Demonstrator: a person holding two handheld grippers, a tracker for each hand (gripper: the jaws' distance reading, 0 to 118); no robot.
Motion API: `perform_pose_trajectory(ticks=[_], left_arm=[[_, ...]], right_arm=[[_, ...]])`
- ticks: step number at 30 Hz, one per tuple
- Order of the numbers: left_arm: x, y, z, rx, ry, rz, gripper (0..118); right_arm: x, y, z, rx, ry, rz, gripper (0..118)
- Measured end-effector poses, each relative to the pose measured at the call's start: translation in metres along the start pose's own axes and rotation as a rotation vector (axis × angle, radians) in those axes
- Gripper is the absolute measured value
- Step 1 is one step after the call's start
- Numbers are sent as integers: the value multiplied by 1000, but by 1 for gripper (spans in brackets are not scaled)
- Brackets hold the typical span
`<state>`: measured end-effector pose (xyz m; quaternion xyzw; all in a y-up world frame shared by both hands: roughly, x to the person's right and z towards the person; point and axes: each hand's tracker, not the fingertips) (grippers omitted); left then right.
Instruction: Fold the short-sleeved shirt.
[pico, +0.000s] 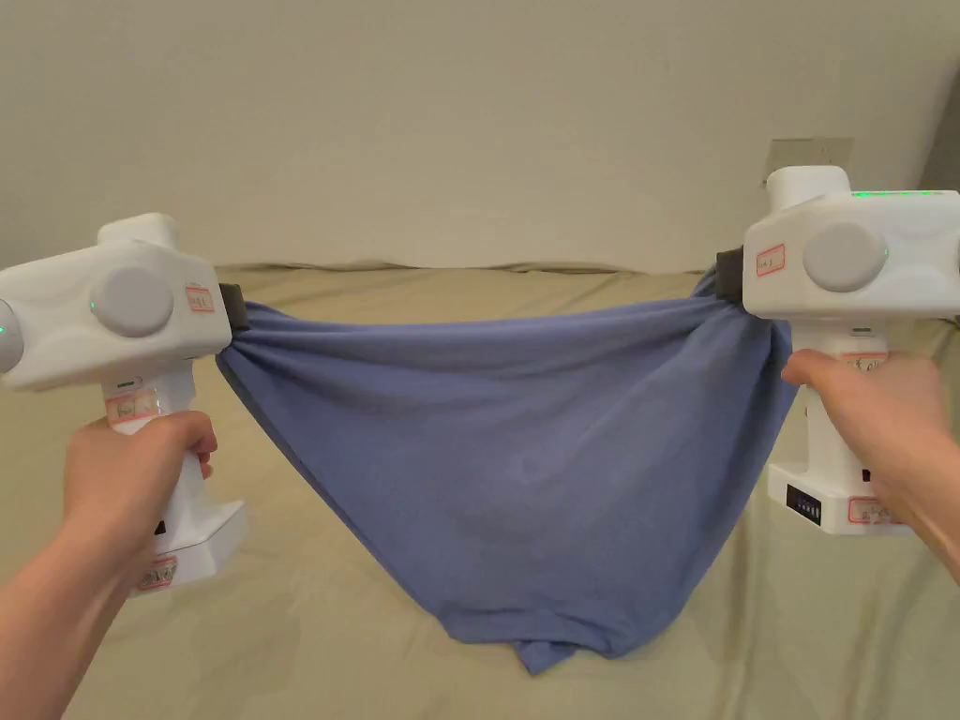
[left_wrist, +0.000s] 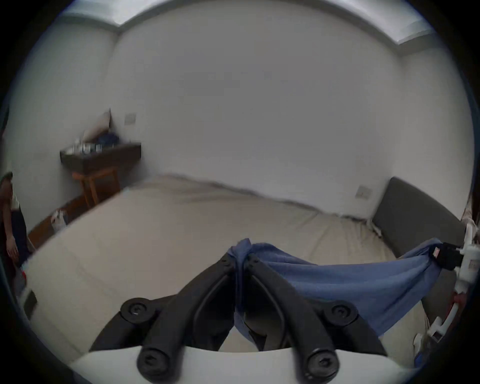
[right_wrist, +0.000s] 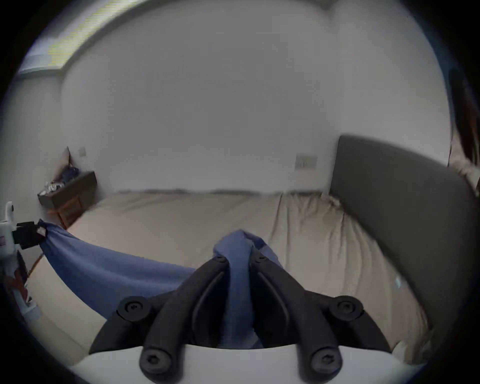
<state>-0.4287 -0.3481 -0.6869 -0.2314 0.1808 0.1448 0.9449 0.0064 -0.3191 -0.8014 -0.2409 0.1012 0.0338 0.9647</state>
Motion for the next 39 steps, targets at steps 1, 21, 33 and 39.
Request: perform_pose_trajectory(ticks=[1, 21, 33, 39], left_arm=[[-5, -18, -10, -39, -1, 58, 3], [-89, -279, 153, -256, -55, -30, 3], [-108, -348, 240, -370, -4, -84, 3], [-110, -329, 253, -418, -102, 24, 77]], right_arm=[[0, -18, -13, -37, -7, -3, 13], [28, -322, 150, -176, 2, -18, 13], [24, -393, 273, -280, -2, 39, 13], [24, -367, 284, -275, 50, 16, 88]])
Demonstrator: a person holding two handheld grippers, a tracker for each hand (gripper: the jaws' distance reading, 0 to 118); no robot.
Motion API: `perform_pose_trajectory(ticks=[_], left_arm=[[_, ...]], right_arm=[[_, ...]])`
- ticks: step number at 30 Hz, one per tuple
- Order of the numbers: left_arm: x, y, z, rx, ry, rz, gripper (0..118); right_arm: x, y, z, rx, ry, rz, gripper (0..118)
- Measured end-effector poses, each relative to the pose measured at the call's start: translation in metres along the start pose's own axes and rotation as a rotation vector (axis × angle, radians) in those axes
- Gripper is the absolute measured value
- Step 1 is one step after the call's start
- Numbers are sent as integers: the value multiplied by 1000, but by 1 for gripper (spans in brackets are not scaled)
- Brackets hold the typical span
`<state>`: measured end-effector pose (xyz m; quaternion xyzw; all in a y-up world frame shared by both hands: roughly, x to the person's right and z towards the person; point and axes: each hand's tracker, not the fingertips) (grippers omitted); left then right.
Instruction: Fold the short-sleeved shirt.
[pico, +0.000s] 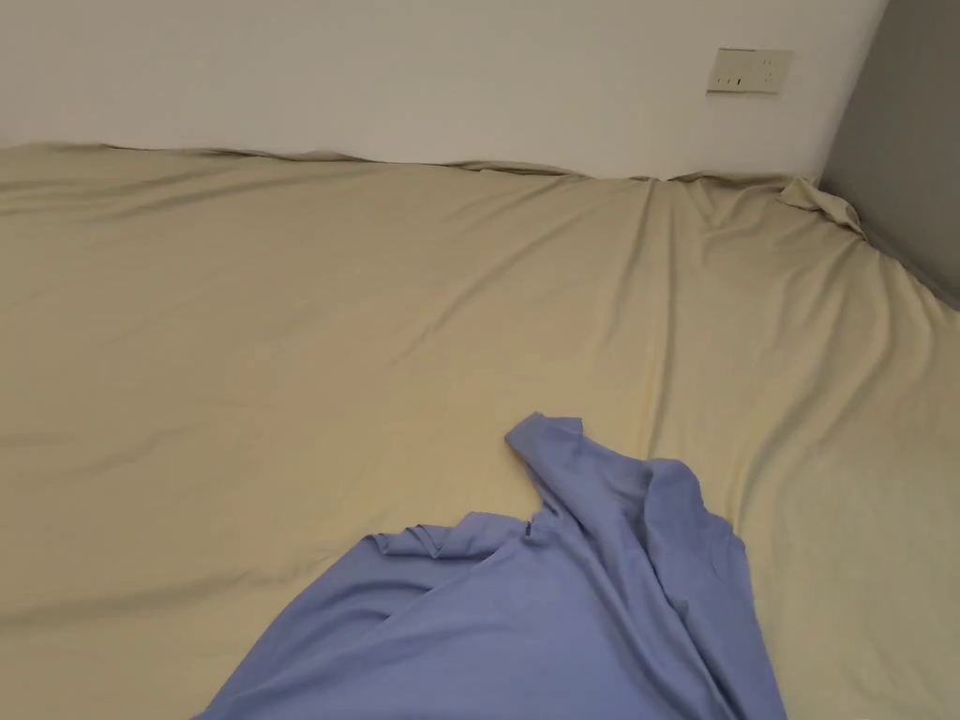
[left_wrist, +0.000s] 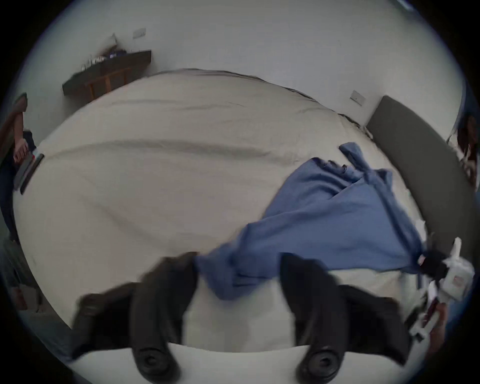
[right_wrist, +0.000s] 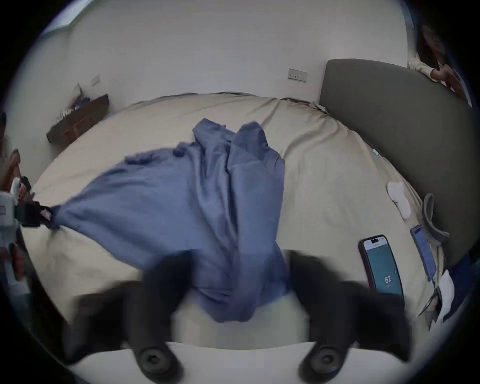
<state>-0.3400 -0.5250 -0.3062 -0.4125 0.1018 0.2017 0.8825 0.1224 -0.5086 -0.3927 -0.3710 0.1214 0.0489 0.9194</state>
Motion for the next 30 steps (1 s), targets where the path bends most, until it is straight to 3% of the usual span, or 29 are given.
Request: perform_pose_trajectory(ticks=[1, 4, 7, 8, 9, 10, 11, 15, 19, 21, 22, 23, 24, 25, 30], left_arm=[[2, 4, 16, 22, -36, 10, 83], [18, 9, 76, 138, 11, -35, 83], [34, 8, 127, 240, 29, -104, 82], [39, 5, 139, 282, 33, -117, 71], [46, 2, 150, 330, 70, -149, 40], [51, -2, 159, 369, 118, -177, 0], [55, -7, 163, 392, 149, -172, 0], [52, -8, 163, 323, 72, -134, 0], [51, -10, 140, 234, 99, -156, 0], [39, -6, 116, 184, 19, -46, 0], [31, -3, 96, 158, -19, 17, 11], [26, 0, 78, 88, -17, 50, 46], [19, 1, 57, 32, -18, 64, 89], [15, 1, 38, 3, -7, 76, 101], [-3, 4, -33, -94, 56, 80, 101]], right_arm=[[2, 6, 14, 30, 20, -24, 112], [1, 21, 60, 115, -33, -23, 112], [-1, 26, 97, 160, -26, -23, 109], [-2, 26, 105, 172, -14, -4, 98], [-6, 25, 113, 197, -41, 25, 67], [-9, 23, 117, 227, -107, 47, 7], [-11, 21, 120, 243, -147, 50, 3], [-7, 22, 125, 234, -61, 15, 3], [-9, 24, 123, 243, -76, 49, 3], [-10, 26, 120, 234, -58, 54, 3], [-12, 27, 118, 228, -55, 57, 3], [-13, 27, 116, 223, -55, 62, 3], [-15, 26, 114, 215, -50, 73, 3], [-15, 26, 110, 206, -47, 81, 3], [-21, 28, 93, 152, -52, 113, 3]])
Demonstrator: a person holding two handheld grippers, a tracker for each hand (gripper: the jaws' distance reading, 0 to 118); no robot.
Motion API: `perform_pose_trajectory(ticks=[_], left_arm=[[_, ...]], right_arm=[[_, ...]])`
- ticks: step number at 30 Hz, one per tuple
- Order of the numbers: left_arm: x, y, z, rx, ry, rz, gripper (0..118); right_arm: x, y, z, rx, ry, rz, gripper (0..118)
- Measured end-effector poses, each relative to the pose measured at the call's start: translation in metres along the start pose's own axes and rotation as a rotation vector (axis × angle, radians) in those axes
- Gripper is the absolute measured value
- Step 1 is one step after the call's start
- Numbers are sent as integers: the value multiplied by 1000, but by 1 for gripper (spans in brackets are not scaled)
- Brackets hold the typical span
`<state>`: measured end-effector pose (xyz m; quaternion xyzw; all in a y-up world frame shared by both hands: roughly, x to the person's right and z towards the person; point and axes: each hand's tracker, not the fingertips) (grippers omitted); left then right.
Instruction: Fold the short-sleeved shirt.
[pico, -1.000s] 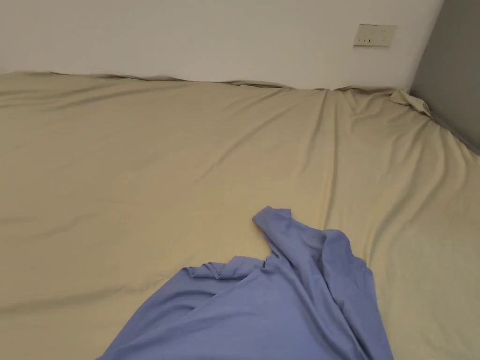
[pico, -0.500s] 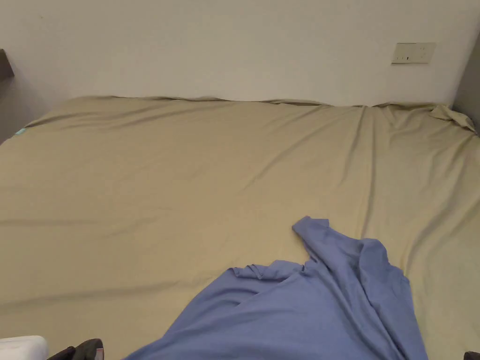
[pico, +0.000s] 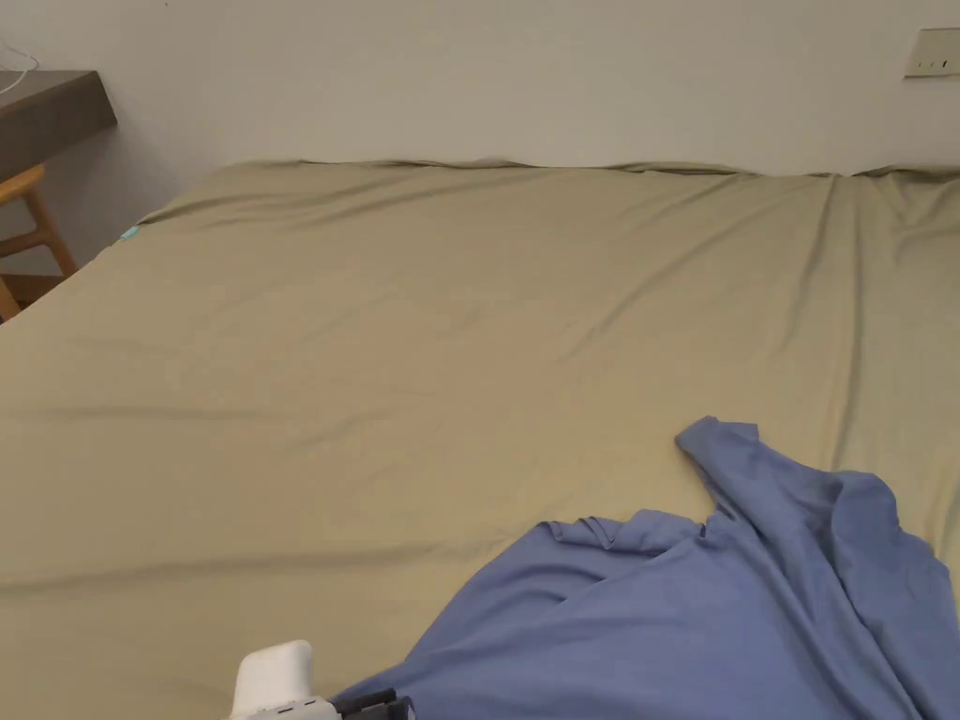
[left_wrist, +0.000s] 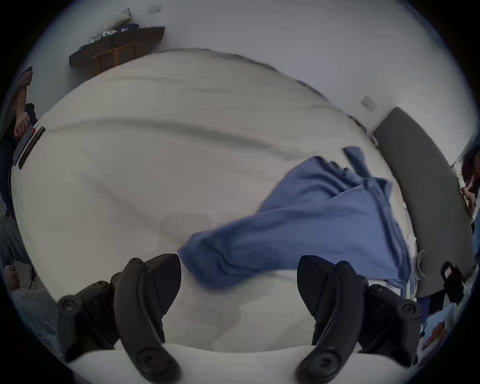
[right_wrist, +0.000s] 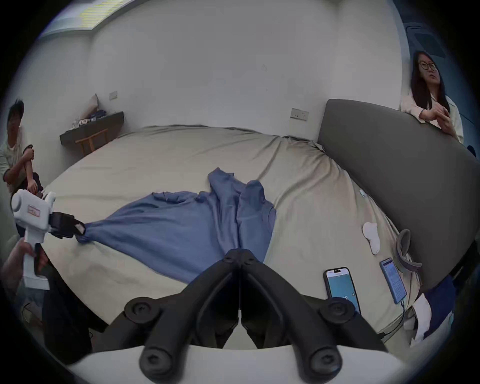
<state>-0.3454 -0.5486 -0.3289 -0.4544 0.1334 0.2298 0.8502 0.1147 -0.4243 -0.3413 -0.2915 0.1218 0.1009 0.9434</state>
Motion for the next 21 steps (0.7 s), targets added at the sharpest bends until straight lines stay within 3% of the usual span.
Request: perform_pose_trajectory(ticks=[3, 5, 6, 7, 8, 17, 18, 20, 21], left_arm=[[-5, 4, -21, -36, 16, 4, 100], [2, 6, -14, 23, 32, -73, 95], [5, 7, -14, 40, 77, -118, 71], [5, 7, -15, 50, 66, -126, 16], [5, 6, -13, 51, 5, -86, 3], [10, 3, 10, 58, 9, -69, 3], [11, 4, 12, 58, 4, -69, 3], [12, 5, 15, 60, -7, -66, 3], [12, 6, 16, 57, -10, -63, 3]], right_arm=[[-4, 1, -11, -27, -2, 14, 3], [-6, 1, -19, -48, 3, 25, 3], [-8, 1, -23, -58, 5, 30, 3], [-10, 0, -27, -65, 11, 34, 3], [-12, 0, -30, -75, 17, 37, 3], [-5, 25, -60, -81, 57, 36, 5], [3, 38, -68, -58, 54, 20, 11], [26, 68, -99, -95, 158, -63, 32], [37, 82, -123, -151, 212, -113, 86]])
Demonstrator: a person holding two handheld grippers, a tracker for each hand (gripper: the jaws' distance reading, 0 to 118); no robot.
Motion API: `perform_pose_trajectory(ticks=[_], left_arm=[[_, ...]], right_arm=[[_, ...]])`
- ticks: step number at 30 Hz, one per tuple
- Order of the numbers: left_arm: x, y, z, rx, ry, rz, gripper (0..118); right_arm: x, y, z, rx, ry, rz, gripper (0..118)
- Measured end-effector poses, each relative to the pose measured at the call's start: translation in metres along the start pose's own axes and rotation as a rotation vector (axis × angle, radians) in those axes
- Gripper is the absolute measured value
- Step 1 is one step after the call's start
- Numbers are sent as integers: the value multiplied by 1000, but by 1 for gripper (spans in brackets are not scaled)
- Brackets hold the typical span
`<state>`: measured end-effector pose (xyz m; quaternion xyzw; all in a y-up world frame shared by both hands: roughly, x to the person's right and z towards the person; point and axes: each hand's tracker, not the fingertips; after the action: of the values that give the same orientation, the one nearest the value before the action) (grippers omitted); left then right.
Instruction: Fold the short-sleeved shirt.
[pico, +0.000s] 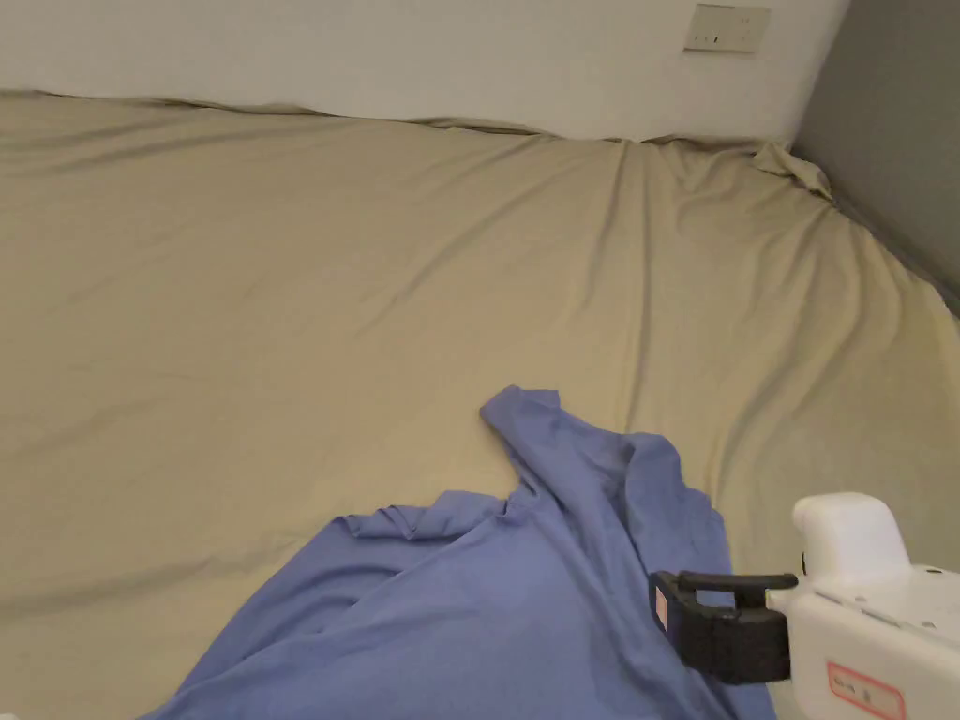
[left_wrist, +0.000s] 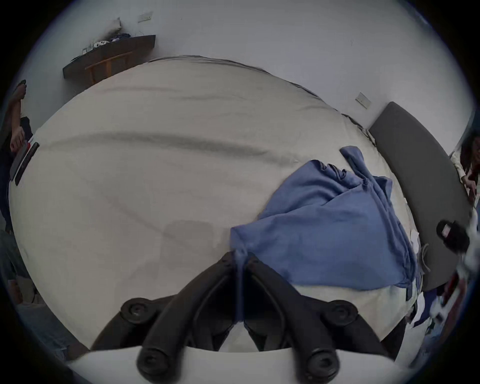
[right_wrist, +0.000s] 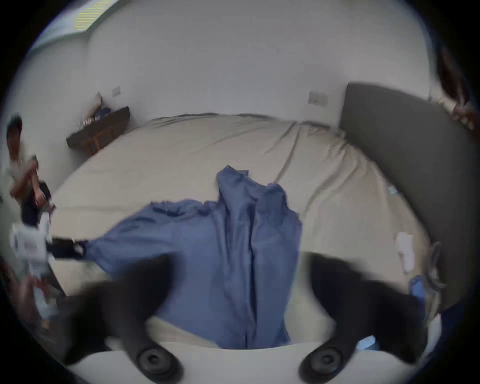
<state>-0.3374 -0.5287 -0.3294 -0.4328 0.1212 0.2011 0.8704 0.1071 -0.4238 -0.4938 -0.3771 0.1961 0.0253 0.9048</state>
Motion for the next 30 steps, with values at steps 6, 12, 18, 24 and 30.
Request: perform_pose_trajectory(ticks=[6, 12, 18, 24, 30], left_arm=[[9, 7, 0, 14, -2, -2, 3], [15, 12, -14, -10, 5, 7, 3], [21, 17, -18, -12, -2, -9, 3], [41, 55, 11, 140, -49, -50, 3], [84, 152, 100, 430, -189, -123, 3]], right_arm=[[59, 81, -139, -152, -156, -42, 118], [74, 79, -258, -427, -205, -44, 63], [57, 76, -213, -245, -260, 104, 6], [49, 82, -126, 10, -272, 83, 6], [41, 127, 26, 335, -320, 82, 6]])
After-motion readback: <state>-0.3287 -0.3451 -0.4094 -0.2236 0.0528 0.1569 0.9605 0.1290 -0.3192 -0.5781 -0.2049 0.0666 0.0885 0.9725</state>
